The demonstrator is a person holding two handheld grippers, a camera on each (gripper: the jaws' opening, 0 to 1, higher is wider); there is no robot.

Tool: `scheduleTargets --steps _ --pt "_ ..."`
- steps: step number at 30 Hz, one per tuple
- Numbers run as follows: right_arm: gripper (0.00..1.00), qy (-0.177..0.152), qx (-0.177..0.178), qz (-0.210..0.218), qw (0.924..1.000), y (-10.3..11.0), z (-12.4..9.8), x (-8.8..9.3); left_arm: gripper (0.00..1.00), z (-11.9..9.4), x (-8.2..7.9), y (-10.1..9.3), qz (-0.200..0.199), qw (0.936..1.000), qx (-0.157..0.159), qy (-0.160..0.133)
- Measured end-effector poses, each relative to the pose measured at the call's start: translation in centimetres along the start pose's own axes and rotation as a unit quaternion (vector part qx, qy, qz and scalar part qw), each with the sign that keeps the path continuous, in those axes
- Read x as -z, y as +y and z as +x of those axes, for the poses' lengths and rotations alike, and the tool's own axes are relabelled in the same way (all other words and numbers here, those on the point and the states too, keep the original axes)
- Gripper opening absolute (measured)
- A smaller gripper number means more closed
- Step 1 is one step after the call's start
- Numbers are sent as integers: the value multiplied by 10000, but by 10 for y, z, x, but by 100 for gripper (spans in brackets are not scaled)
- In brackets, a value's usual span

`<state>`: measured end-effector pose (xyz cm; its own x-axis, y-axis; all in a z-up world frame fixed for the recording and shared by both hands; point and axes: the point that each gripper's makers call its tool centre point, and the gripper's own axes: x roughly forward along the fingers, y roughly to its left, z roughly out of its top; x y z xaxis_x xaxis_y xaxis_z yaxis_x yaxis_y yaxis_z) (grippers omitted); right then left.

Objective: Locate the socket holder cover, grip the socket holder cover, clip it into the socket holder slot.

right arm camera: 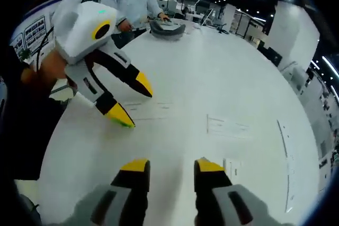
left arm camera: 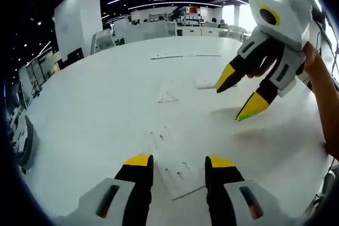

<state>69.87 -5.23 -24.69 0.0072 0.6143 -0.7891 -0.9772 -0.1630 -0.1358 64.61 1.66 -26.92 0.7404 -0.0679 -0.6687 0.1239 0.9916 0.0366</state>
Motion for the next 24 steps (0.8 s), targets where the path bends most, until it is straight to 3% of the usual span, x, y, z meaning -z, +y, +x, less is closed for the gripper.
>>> scheduleTargets --steps 4,10,18,24 --pt "34 -55 84 -93 9999 9 -5 -8 39 0 6 2 26 9997 -138 200" --pt "33 -129 29 -171 9998 17 -5 -13 38 -1 6 1 -69 9995 -241 185" --pt "33 -259 -104 -225 9994 27 -9 -25 38 -2 12 7 -195 9985 -56 513" --pt "33 -63 -5 -362 9993 24 -6 -19 38 -2 16 12 -120 9963 101 844"
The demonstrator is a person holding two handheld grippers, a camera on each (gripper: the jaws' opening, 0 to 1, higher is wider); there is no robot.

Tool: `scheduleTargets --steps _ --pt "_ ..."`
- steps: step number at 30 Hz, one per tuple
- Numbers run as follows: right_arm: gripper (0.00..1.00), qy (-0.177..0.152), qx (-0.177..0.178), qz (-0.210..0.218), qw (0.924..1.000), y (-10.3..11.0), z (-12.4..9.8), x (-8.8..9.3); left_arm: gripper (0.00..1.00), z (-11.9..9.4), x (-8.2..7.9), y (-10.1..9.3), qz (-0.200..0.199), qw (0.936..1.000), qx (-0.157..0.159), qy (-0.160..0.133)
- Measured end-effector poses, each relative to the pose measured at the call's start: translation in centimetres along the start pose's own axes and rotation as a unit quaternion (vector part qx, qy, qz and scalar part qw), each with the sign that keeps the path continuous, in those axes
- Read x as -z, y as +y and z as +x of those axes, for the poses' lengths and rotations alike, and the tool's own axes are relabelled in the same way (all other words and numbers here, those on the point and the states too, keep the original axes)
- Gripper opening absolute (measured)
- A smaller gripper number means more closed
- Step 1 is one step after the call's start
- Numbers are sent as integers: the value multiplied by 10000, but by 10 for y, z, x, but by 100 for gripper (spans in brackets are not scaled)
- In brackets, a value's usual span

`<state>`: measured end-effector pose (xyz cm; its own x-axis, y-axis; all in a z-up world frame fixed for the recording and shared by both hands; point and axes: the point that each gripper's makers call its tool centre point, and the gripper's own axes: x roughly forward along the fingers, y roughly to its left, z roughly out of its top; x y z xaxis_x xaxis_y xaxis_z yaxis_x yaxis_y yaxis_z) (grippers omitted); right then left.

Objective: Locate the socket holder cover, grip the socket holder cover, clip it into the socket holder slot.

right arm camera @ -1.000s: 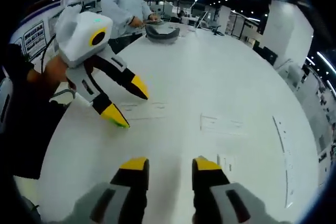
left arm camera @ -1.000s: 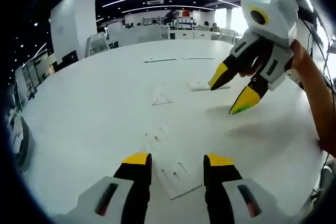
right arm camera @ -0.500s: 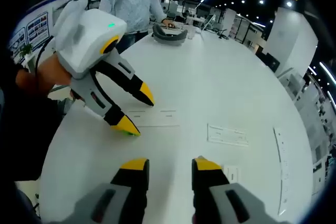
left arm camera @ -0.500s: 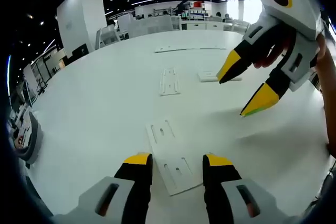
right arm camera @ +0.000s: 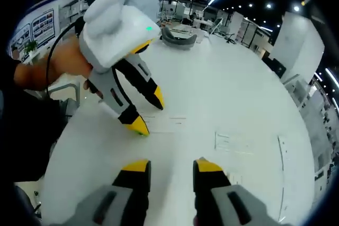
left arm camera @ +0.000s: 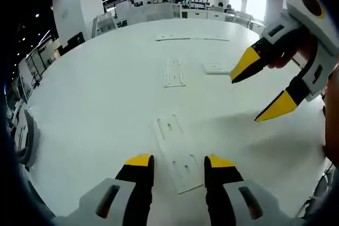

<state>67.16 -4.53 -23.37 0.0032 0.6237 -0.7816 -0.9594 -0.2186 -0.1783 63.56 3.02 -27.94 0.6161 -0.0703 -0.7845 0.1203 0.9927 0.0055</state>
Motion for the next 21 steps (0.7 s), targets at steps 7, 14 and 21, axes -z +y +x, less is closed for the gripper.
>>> scheduleTargets --steps 7,14,21 --pt "33 36 -22 21 10000 -3 0 3 38 1 3 6 237 9982 247 485" --pt "34 92 -56 22 9999 1 0 4 35 2 3 17 397 9917 287 1189" --pt "35 94 -121 52 9999 4 3 2 39 4 2 19 469 9842 248 1688"
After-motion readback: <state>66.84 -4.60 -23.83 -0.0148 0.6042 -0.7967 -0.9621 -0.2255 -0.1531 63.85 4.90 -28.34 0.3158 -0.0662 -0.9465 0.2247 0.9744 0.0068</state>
